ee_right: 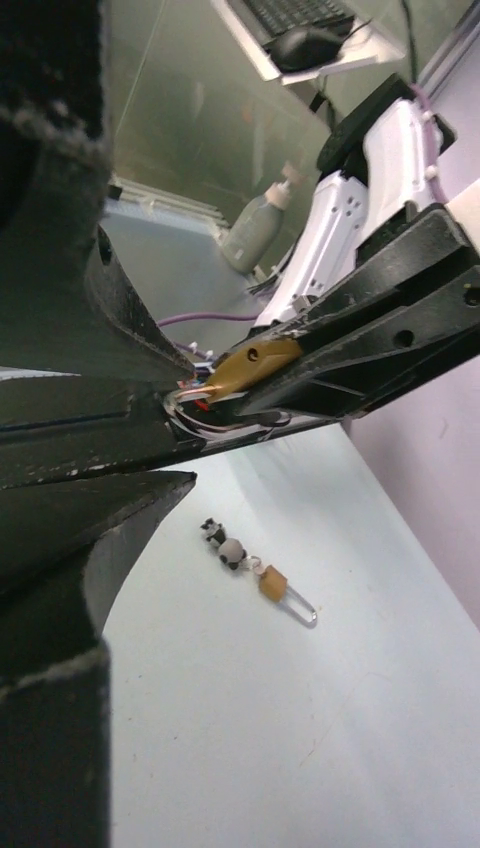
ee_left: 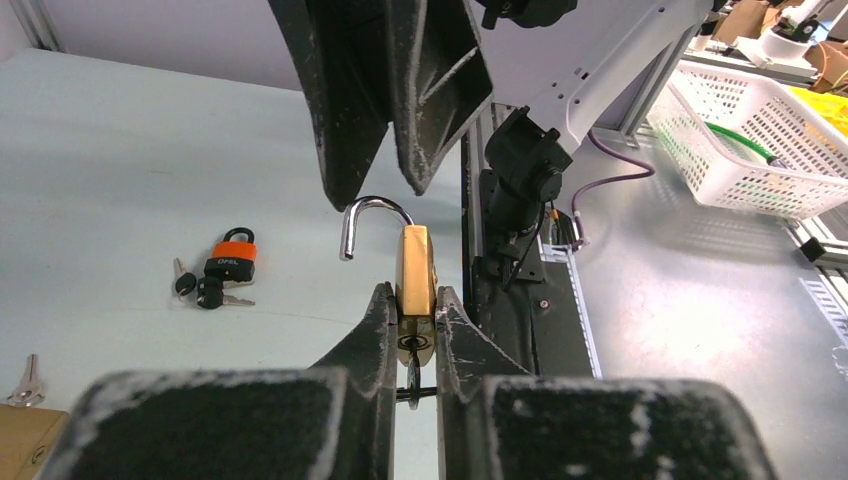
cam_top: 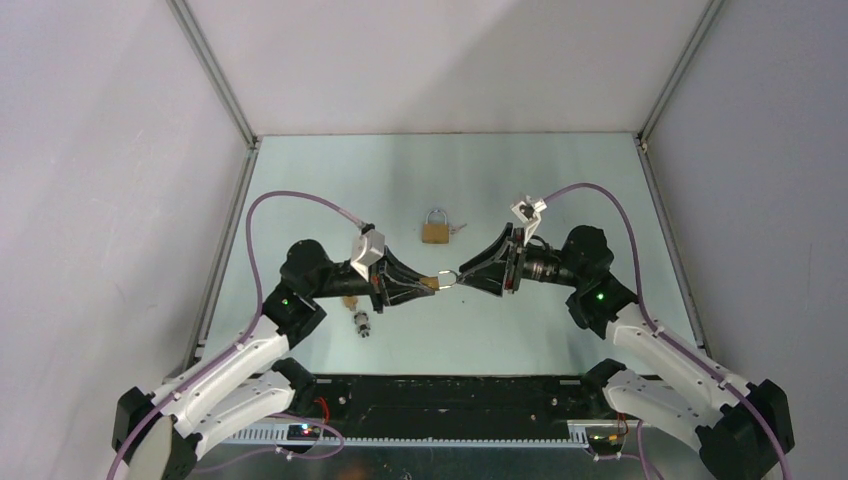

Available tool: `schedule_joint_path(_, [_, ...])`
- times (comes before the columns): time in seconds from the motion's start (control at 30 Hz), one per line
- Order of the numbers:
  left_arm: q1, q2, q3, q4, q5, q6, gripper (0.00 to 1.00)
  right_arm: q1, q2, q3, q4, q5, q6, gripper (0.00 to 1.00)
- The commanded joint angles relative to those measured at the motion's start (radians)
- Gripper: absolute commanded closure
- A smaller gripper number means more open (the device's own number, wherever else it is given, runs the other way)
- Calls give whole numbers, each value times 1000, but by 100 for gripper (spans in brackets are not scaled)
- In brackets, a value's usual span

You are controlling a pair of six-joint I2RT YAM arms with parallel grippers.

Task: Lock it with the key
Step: Lock the lock.

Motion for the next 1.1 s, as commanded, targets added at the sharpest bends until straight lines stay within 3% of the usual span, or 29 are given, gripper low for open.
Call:
schedule_joint_path(0.0, [4,1,59,38,25,-18,100,-8,39,0,151,-14,101,59])
schedule_joint_path(0.13, [3,11,64,38,23,-19,100,-5,74,7,185,-39,122,63])
schedule_joint_path(0.33, [3,10,66,37,-8,-19,100,9,78,18,168,-55,114,83])
schedule_joint_path(0.4, [3,6,65,37,-30,-18,100,12,74,18,164,-56,112,93])
schedule_joint_path(0.5, [4,7,62,37,-61,-18,100,19,60,18,167,-56,106,100])
schedule_joint_path(0.93, [3,0,61,30,-71,-25,100,61,12,19,94,-3,6,99])
schedule_joint_path(1.07, [3,-8,60,30,-52,-25,100,60,-26,18,53,70,-14,76])
